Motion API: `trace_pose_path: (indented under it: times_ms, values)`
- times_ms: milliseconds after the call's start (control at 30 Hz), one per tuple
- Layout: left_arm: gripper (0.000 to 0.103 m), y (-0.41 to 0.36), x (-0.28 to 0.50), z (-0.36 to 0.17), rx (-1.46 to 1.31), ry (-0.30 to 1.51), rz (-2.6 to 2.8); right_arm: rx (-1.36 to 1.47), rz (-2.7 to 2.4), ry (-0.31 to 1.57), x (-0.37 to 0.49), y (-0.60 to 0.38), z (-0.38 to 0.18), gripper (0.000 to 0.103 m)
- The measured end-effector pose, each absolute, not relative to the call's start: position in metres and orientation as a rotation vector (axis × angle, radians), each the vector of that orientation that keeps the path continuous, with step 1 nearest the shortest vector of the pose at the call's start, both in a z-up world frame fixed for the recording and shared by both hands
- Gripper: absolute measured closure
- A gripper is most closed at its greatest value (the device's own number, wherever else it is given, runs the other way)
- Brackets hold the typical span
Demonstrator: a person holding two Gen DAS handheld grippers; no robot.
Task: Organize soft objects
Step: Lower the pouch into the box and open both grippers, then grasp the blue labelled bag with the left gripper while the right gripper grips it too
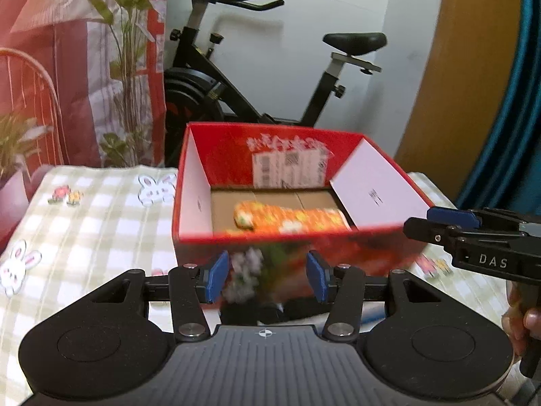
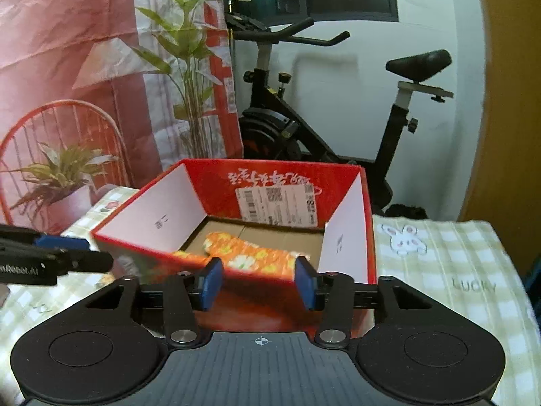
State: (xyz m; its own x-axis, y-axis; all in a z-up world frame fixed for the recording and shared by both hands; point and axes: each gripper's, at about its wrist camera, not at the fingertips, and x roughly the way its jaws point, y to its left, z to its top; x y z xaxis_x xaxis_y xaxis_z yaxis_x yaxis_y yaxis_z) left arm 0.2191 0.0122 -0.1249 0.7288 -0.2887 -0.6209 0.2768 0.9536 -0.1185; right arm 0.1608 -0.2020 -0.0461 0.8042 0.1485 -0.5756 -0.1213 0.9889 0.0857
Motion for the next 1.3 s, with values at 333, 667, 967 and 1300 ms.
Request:
trace_pose_path:
  times_ms: [333,667,967,1300]
  values:
    - [0.050,0.016,0.156,-0.155,-0.085,0.748,-0.364,0.071,0.180,0.666,0.073,-0.183,-0.068,0.057]
    - [0.050,0.015,0.135,-0.183,-0.138,0.819,-0.407,0.118,0.178,0.739,0.032,-0.181,-0.096,0.050]
    - [0.050,0.014,0.142,-0.212,-0.204,0.906,-0.428,0.113,0.212,0.783,0.039,-0.178,-0.115,0.051]
    - [0.050,0.012,0.147,-0.225,-0.229,0.927,-0.451,0.135,0.224,0.781,0.043,-0.180,-0.127,0.053]
